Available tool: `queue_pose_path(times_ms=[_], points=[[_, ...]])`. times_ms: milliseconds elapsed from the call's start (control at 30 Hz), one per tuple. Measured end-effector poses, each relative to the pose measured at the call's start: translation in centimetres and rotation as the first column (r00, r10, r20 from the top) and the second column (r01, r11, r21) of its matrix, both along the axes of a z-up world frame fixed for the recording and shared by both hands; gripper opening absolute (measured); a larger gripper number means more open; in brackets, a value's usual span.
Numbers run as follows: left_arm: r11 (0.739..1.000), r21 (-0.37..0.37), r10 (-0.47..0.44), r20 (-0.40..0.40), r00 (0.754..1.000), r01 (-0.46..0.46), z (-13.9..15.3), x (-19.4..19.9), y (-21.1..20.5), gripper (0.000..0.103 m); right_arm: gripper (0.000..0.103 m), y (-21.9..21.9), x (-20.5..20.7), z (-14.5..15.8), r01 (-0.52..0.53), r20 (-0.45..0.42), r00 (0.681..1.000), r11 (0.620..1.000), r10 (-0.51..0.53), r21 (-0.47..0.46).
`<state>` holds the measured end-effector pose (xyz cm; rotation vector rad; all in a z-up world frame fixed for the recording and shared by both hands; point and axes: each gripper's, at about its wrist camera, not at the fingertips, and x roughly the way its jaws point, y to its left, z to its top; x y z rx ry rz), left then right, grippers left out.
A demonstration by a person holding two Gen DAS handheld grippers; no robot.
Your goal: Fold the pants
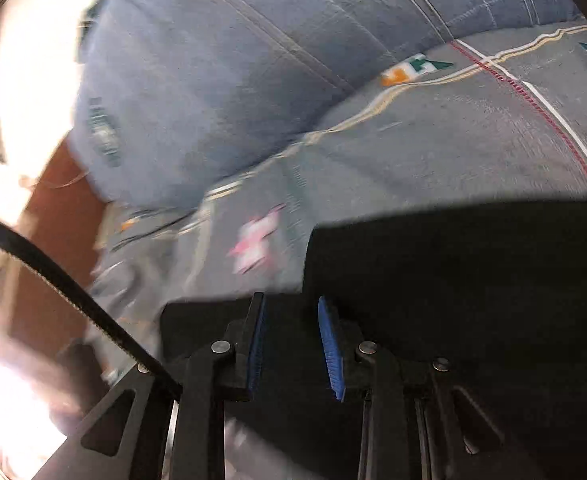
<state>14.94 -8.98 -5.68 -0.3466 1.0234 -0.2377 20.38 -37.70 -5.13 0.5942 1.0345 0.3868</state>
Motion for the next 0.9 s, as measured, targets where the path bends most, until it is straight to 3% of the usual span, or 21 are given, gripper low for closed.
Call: queue_pose_path(times_ms=[100,200,367,567,667,767,900], points=[[1.000,-0.002,-0.017,0.032,0.999,0.017,-0.1,-0.5,0.0,0.054,0.026,-1.3,3.0,-1.1,0.088,0.014,0.996,0.995,-0.087,-0.036],[0.999,-0.033,-0.028,0.050,0.998,0.030,-0.2,-0.7,0.2,0.055,0.030,-2.1,3.8,-0.3,0.129,0.020,0.992,0.990,-0.128,-0.056],[0.984,-0.169,-0.051,0.042,0.998,0.058,0.9,-0.1,2.3,0.055,0.040,-1.7,4.8,2.2,0.080,0.092,0.993,0.994,-0.073,-0.080],[0.994,-0.110,0.000,0.008,1.000,0.001,3.5,3.2,4.5,0.055,0.041,-0.4,6.7,5.5,-0.023,0.116,0.992,0.987,0.042,-0.158],[0.995,-0.082,0.060,0.010,0.998,-0.059,4.3,3.5,5.6,0.055,0.041,0.3,5.9,6.3,-0.037,0.142,0.988,0.989,0.058,-0.146],[0.989,-0.098,0.113,0.052,0.992,-0.108,4.7,2.5,7.1,0.055,0.047,1.5,3.6,7.2,-0.053,0.195,0.977,0.988,0.081,-0.147],[0.975,-0.134,0.189,0.076,0.979,-0.178,3.6,0.8,9.5,0.055,0.052,3.2,-0.1,6.7,-0.105,0.222,0.968,0.991,0.120,-0.080]])
